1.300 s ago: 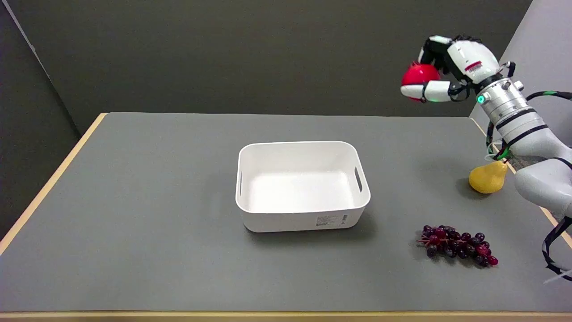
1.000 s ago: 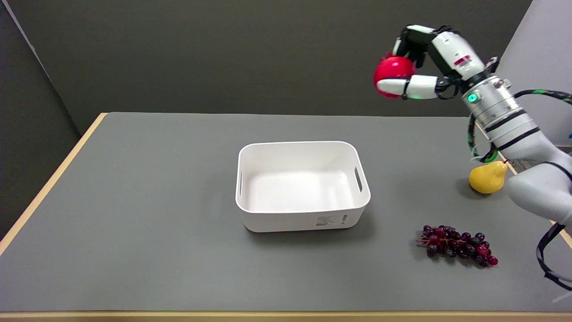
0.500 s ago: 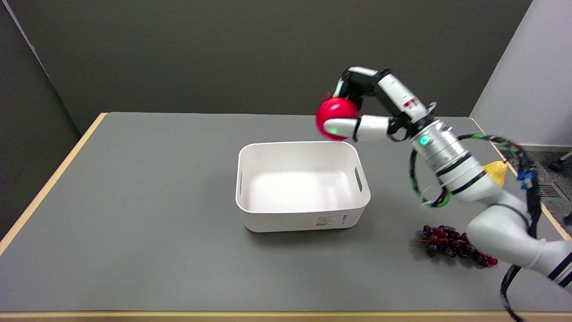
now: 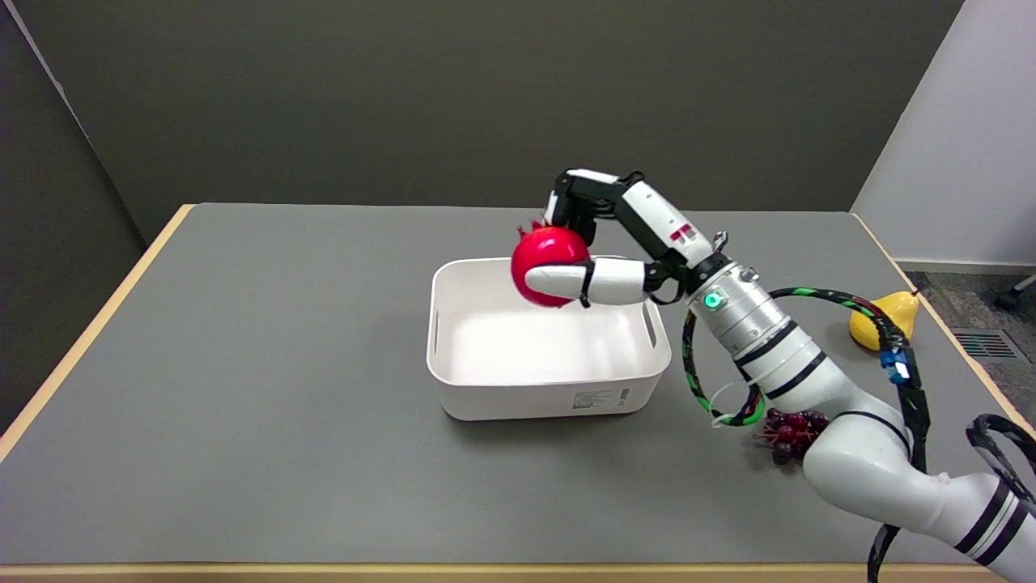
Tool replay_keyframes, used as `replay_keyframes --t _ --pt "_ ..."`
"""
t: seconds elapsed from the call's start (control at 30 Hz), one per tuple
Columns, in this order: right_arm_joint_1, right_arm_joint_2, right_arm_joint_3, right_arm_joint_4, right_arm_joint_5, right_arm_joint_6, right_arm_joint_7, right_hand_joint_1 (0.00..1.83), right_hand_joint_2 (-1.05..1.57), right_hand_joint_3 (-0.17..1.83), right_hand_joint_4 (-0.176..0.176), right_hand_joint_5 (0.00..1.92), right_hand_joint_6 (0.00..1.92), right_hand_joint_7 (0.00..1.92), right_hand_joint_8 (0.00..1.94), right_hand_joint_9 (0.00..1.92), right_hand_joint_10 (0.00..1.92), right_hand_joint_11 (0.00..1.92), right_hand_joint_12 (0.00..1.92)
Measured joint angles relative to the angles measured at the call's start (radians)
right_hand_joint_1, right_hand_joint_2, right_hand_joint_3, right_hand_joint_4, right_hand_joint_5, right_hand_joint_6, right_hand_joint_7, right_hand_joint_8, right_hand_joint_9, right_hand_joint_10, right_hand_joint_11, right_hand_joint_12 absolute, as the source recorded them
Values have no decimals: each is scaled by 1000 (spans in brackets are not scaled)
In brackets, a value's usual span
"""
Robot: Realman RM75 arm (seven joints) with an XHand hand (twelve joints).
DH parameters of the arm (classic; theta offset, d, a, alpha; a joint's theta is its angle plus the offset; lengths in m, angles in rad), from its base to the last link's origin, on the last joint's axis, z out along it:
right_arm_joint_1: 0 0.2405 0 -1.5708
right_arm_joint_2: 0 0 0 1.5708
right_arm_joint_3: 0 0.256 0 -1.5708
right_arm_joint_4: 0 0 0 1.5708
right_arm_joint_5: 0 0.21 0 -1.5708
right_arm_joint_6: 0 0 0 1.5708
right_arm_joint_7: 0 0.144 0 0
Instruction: Place the pomegranate into the white box.
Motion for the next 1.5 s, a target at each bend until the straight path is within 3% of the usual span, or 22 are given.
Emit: replay_keyframes --t 0.47,0.73,0.8,0.87,0.93,1.0,1.1,1.23,1.5 --pt "48 -25 -28 -11 17 -57 -148 1336 1122 248 -176 575 1664 851 1243 701 1448 658 1719" --pt "94 -31 -38 -76 26 -71 -240 1305 1179 165 -165 543 1664 840 1264 677 1441 633 1682" --pt "104 -32 -39 -91 31 -74 -255 1143 1184 214 -85 516 1622 809 1315 669 1222 589 1659" --pt "112 -33 -40 -105 35 -78 -269 895 751 912 146 456 1130 668 937 613 1165 527 1587" --pt "118 -32 -41 -116 38 -84 -285 381 649 888 150 324 659 459 482 352 818 198 1315" --pt "123 -29 -42 -124 41 -90 -305 202 584 960 145 269 569 351 425 240 685 96 1187" --pt "128 -17 -42 -126 46 -105 -338 143 603 837 126 220 441 212 294 95 589 0 1213" --pt "130 6 -41 -119 66 -135 -374 64 537 943 114 162 444 127 293 26 565 0 1129" --pt "121 57 -29 -95 130 -170 -422 57 532 949 109 153 442 113 293 21 520 -1 1105"
